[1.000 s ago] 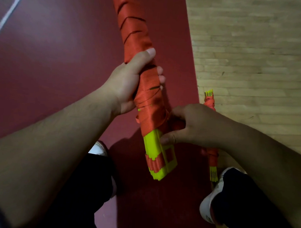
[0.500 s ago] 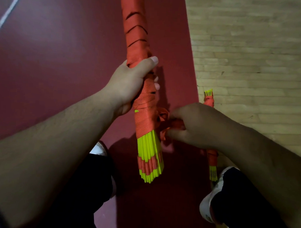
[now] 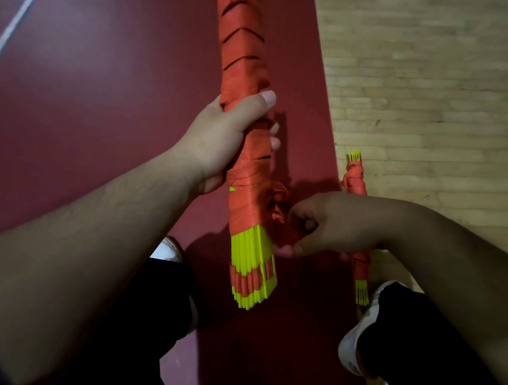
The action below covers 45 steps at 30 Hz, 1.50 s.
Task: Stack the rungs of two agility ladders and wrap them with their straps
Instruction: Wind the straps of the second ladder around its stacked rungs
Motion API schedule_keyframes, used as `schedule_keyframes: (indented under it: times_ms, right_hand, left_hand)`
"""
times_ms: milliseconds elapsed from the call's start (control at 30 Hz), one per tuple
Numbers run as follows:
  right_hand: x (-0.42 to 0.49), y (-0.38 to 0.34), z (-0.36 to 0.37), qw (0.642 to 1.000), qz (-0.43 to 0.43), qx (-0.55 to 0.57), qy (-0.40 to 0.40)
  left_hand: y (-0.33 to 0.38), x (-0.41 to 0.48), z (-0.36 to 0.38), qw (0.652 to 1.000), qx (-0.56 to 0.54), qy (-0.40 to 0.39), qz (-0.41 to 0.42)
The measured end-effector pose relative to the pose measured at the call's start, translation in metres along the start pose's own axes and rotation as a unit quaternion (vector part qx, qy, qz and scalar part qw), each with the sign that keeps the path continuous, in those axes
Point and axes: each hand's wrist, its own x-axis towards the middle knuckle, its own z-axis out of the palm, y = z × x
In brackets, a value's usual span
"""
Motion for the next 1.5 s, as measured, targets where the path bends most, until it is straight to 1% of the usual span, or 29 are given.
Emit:
schedule_keyframes:
  times_ms: [67,133,200,233,267,367,400,433,467,567,633,700,733,833,933,1067,1133,1200,1267,1333,1400,1500]
  right_hand:
    - [0.001,-0.001,0.002,0.998,0.011,-0.024,-0.054]
    - [0.002,-0.001,0.007,0.994,0.024,0.0,-0.11]
    - [0.003,0.0,0.011,0.979,0.044,0.112,-0.167]
    - [0.003,0.002,0.012,0.968,0.046,0.173,-0.178]
    - [0.003,0.003,0.012,0.959,0.045,0.223,-0.171]
    - [-0.002,0.01,0.004,0.927,0.062,0.351,-0.114]
    - [-0.003,0.013,0.001,0.916,0.072,0.381,-0.106]
    - [-0.004,0.014,-0.002,0.911,0.074,0.39,-0.11]
    - [-0.006,0.015,-0.003,0.918,0.072,0.371,-0.124]
    - [-0.004,0.006,0.0,0.949,0.077,0.243,-0.186]
    - [-0.001,0.0,0.006,0.963,0.099,0.156,-0.196]
    - [0.0,-0.004,0.01,0.975,0.109,0.084,-0.175]
    - [0.002,-0.004,0.012,0.979,0.108,0.069,-0.159]
    - [0.004,0.001,0.009,0.982,0.098,0.108,-0.123]
    - [0.001,0.003,-0.003,0.991,0.039,0.118,-0.039]
    - [-0.001,0.0,-0.008,0.988,-0.036,0.142,0.051]
    - [0.001,-0.002,-0.006,0.981,-0.033,0.162,0.099]
    - [-0.001,-0.006,-0.004,0.975,-0.04,0.173,0.136]
    - [-0.006,-0.014,-0.004,0.978,-0.065,0.129,0.149]
    - [-0.008,-0.021,-0.002,0.98,-0.055,0.078,0.174]
    - [-0.009,-0.026,0.002,0.977,-0.008,0.05,0.206]
    - [-0.006,-0.035,0.014,0.963,0.03,0.011,0.266]
  left_hand:
    - [0.002,-0.003,0.002,0.999,-0.02,-0.024,-0.005]
    - [0.006,-0.005,0.004,0.998,-0.04,-0.045,-0.004]
    - [0.01,-0.006,0.003,0.998,-0.04,-0.054,-0.004]
    - [0.012,-0.006,0.003,0.998,-0.033,-0.052,-0.002]
    - [0.013,-0.006,0.002,0.998,-0.025,-0.049,0.0]
    - [0.013,-0.006,-0.002,0.999,-0.003,-0.041,0.01]
    - [0.013,-0.006,-0.003,0.999,-0.001,-0.042,0.011]
    - [0.014,-0.007,-0.004,0.999,0.0,-0.046,0.01]
    - [0.015,-0.007,-0.004,0.999,-0.001,-0.053,0.008]
    - [0.018,-0.007,-0.006,0.997,-0.015,-0.074,0.003]
    - [0.019,-0.007,-0.006,0.996,-0.031,-0.083,0.0]
    - [0.018,-0.007,-0.004,0.995,-0.045,-0.086,-0.003]
    - [0.018,-0.007,-0.004,0.995,-0.048,-0.085,-0.005]
    - [0.016,-0.006,-0.007,0.997,-0.032,-0.072,-0.003]
    - [0.013,-0.005,-0.008,0.999,0.019,-0.048,0.018]
    - [0.009,-0.002,-0.003,0.996,0.057,-0.021,0.058]
    - [0.012,-0.001,-0.001,0.998,0.048,-0.013,0.049]
    - [0.013,0.002,-0.001,0.999,0.01,-0.004,0.046]
    - [0.01,0.002,0.0,0.998,-0.008,0.014,0.054]
    - [0.006,0.003,0.002,0.997,-0.028,0.036,0.068]
    - [0.006,0.003,0.004,0.993,-0.059,0.076,0.072]
    - [0.008,0.005,0.005,0.984,-0.105,0.121,0.079]
